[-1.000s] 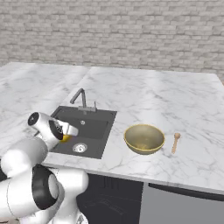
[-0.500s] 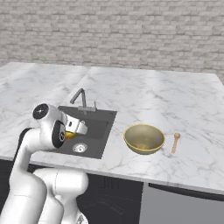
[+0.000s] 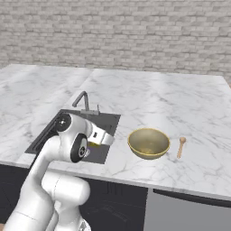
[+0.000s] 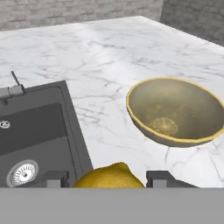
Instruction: Pick the lemon from the sink and place it in the bowl. Then pick the bowl and place it in the microwave. Then close the microwave door and press the start button.
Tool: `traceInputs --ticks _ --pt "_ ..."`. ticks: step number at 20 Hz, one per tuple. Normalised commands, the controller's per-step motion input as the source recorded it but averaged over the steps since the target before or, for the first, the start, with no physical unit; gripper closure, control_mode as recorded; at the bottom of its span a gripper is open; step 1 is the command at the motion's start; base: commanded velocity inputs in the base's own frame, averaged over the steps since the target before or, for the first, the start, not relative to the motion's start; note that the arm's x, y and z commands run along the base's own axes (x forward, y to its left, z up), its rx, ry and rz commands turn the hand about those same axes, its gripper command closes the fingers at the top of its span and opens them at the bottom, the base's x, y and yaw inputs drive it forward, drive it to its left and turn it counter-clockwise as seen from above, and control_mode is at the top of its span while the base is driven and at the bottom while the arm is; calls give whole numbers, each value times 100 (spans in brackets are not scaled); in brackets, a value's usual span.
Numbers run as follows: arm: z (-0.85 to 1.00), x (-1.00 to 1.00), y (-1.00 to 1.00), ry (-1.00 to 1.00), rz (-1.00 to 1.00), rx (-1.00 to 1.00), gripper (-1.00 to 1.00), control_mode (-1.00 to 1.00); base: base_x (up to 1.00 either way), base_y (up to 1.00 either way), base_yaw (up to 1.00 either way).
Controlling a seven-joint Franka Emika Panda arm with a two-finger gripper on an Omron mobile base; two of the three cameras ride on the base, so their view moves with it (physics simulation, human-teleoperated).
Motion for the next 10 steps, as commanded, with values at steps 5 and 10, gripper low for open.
traceInputs --ticks 5,10 --pt "67 13 -94 0 -8 11 100 -100 0 0 0" --pt "7 35 -80 7 0 18 100 -100 0 0 0"
